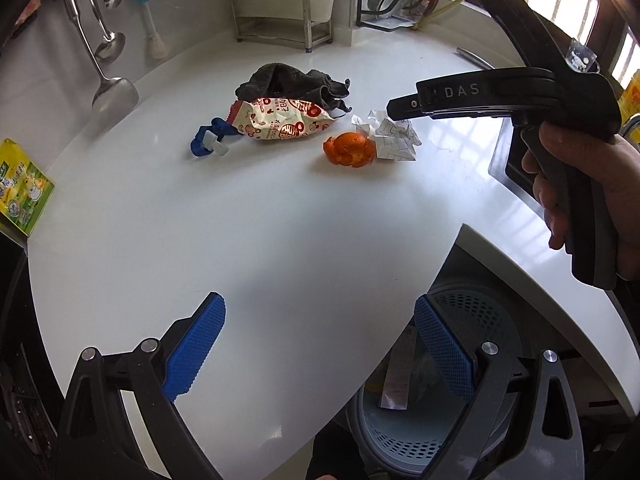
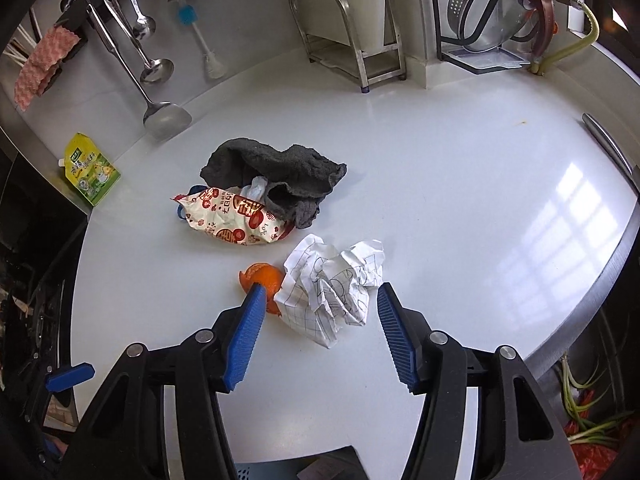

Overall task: Collect trash
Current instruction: 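Grasp the crumpled white paper with the right tool while the left tool grasps the orange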

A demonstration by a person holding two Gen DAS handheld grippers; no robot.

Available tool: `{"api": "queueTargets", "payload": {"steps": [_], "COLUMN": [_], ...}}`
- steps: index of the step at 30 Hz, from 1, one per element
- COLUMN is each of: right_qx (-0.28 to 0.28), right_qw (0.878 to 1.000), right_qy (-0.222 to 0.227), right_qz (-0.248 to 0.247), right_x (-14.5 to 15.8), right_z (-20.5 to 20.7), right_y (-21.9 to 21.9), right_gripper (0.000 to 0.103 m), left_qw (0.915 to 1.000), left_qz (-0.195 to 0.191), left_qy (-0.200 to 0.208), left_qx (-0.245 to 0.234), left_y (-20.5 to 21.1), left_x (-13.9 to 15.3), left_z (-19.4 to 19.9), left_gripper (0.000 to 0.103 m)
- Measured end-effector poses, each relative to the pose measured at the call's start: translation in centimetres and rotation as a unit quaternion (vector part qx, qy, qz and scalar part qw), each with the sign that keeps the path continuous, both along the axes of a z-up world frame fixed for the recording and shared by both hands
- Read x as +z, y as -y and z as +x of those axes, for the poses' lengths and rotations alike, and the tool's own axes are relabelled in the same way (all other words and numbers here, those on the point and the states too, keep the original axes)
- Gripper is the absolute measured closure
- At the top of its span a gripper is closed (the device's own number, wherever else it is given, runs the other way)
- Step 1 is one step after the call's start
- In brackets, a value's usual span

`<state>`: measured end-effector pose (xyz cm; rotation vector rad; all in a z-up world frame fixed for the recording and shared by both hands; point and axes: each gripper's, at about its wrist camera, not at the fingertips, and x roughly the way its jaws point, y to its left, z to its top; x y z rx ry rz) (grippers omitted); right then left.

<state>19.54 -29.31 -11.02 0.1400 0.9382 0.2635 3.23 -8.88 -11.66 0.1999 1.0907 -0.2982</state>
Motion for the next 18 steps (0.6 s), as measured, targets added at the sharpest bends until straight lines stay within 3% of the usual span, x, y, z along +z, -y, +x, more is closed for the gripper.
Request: {"api": "queueTargets", "payload": {"steps": [7,10,12,18], "right_qx": [0.009,0.014,0.010,0.000], "right_qw": [1.000,1.000,0.999,1.000], "right_qy": [-0.023,-0.027,-0.032,-0.017], "right_qz": [-0.019,-0.009,0.000,0.013], "right_x": [-2.2,-2.7,-2.6,-1.2], "right_z": [2.2,2.5,2.5,0.6], "right_y": [-0.8,-0.5,-0.1,1.5], "right_gripper": [0.048,0.061,0.084,0.091], "left_qw": [0.9999,0.9999,0.9999,0.9999], "left_qz": [-0.005,-0.006,-0.009,-0.015], "left_qy": [-0.007,-0.009,-0.010,-0.003], "left_qx": [0.006,0.009,0.010,0.006], "left_y": [-0.6,-0.7,-0.7,1.0], "left_x": [-0.5,-0.6,-0.6,-0.6], "left_z": [1.2,1.7,1.9,3.4], "left_gripper": [0.009,0.009,0.009,0.009]}}
